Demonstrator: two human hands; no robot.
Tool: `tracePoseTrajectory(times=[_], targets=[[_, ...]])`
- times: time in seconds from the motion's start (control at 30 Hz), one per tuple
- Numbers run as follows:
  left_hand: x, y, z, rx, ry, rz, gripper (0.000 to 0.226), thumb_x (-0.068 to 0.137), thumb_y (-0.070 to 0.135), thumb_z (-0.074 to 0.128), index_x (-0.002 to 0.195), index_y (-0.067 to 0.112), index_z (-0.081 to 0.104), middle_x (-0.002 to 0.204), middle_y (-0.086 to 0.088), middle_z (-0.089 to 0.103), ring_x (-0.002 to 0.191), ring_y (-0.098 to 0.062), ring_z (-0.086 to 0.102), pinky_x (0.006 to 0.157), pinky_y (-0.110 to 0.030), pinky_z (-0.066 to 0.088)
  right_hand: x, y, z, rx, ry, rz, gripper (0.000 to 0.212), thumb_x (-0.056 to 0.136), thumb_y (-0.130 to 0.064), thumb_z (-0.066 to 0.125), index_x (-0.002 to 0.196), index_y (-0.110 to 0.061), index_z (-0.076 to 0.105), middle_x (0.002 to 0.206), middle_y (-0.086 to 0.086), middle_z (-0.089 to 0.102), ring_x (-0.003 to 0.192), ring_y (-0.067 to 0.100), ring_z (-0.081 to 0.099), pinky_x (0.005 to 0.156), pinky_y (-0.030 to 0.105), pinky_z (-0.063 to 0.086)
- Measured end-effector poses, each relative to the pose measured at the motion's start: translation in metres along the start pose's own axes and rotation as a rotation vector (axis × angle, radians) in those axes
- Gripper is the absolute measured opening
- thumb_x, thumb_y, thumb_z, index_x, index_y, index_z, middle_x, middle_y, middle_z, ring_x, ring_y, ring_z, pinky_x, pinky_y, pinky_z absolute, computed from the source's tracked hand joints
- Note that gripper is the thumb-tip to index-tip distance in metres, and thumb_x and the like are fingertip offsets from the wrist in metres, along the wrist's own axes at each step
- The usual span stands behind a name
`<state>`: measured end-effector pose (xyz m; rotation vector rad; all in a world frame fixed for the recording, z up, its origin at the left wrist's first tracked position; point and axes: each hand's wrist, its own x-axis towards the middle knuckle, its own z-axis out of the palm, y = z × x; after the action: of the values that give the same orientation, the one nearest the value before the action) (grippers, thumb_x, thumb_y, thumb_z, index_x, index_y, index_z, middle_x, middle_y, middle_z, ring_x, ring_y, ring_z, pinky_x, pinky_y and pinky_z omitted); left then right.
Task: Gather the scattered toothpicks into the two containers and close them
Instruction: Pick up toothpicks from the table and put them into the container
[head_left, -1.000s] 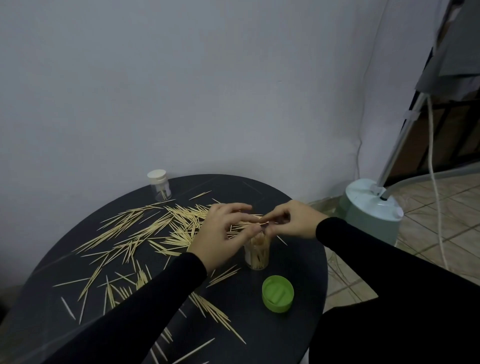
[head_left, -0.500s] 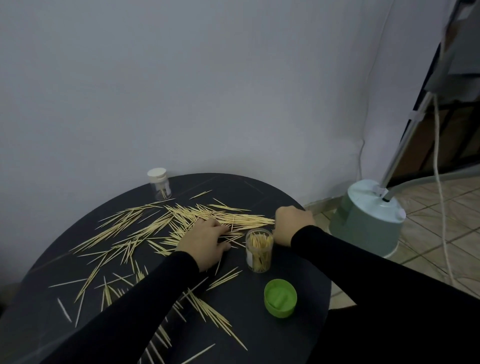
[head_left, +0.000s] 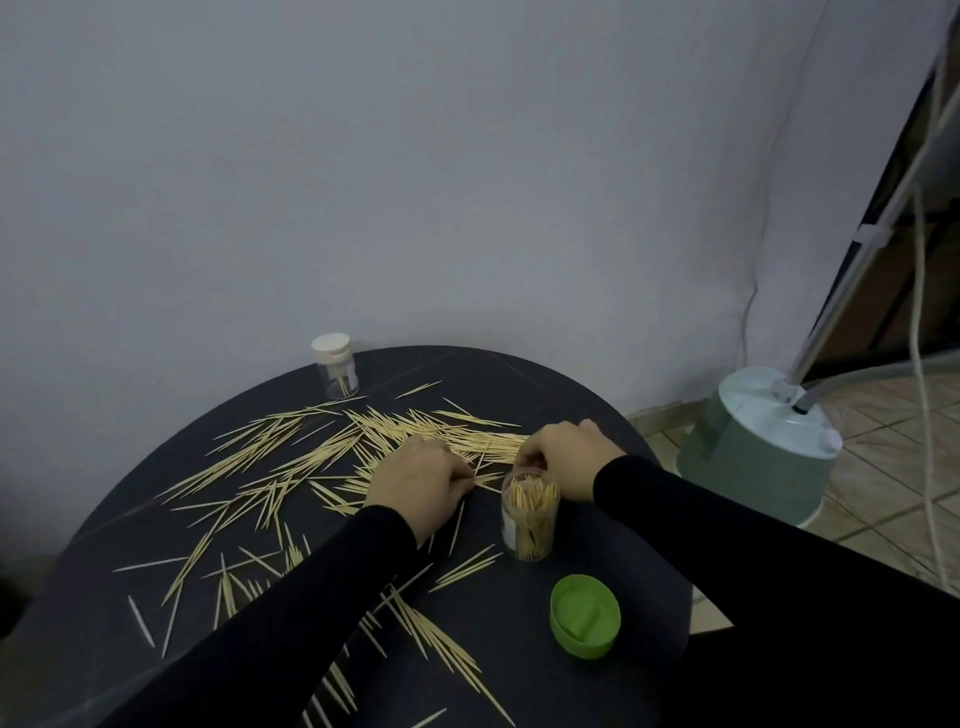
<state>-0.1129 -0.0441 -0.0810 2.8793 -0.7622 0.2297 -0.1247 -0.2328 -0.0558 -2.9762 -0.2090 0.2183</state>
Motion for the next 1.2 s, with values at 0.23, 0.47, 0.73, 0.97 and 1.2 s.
tracePoseTrajectory(times=[0.23, 0.47, 0.73, 0.97, 1.2], targets=[[0.01, 0.001, -0.002, 0.022, 0.003, 0.012, 0.024, 0.094, 0.041, 0.052, 0.111, 0.031, 0.066, 0.109, 0.008, 0.061, 0.106, -0.012, 0.048, 0.088, -0.029, 0.045, 0.01, 0.002, 0.004, -0.03, 0.1, -0.058, 0.013, 0.093, -0.035, 0.058, 0.1, -0.029, 0.067, 0.107, -0.009, 0.063, 0.103, 0.014, 0.054, 0.103, 0.04, 0.027], [0.021, -0.001, 0.0, 0.024, -0.06, 0.081, 0.042, 0.097, 0.035, 0.048, 0.139, 0.029, 0.043, 0.139, 0.008, 0.046, 0.121, -0.014, 0.04, 0.102, -0.031, 0.037, 0.022, 0.01, 0.004, -0.07, 0.169, -0.044, 0.035, 0.091, -0.044, 0.059, 0.124, -0.034, 0.058, 0.129, -0.008, 0.056, 0.12, 0.016, 0.047, 0.105, 0.042, 0.026], [0.023, -0.002, 0.001, 0.07, -0.014, 0.133, 0.035, 0.099, 0.038, 0.042, 0.132, 0.03, 0.051, 0.123, 0.005, 0.051, 0.111, -0.013, 0.042, 0.093, -0.028, 0.041, 0.027, 0.005, 0.008, -0.167, 0.196, -0.093, 0.032, 0.096, -0.037, 0.052, 0.127, -0.032, 0.059, 0.126, -0.006, 0.06, 0.117, 0.017, 0.049, 0.101, 0.041, 0.025], [0.02, -0.001, -0.003, 0.134, -0.005, 0.123, 0.033, 0.098, 0.043, 0.041, 0.121, 0.029, 0.061, 0.112, 0.005, 0.055, 0.103, -0.012, 0.044, 0.085, -0.027, 0.042, 0.024, 0.003, 0.006, -0.195, 0.234, -0.093, 0.027, 0.097, -0.039, 0.051, 0.12, -0.034, 0.065, 0.118, -0.008, 0.063, 0.111, 0.016, 0.051, 0.097, 0.04, 0.026], [0.017, 0.0, -0.009, 0.116, 0.019, 0.07, 0.03, 0.098, 0.041, 0.044, 0.118, 0.028, 0.062, 0.112, 0.007, 0.058, 0.105, -0.012, 0.046, 0.09, -0.03, 0.045, 0.017, 0.002, 0.001, -0.222, 0.235, -0.065, 0.027, 0.097, -0.041, 0.05, 0.117, -0.035, 0.067, 0.117, -0.008, 0.063, 0.112, 0.018, 0.051, 0.101, 0.043, 0.025]])
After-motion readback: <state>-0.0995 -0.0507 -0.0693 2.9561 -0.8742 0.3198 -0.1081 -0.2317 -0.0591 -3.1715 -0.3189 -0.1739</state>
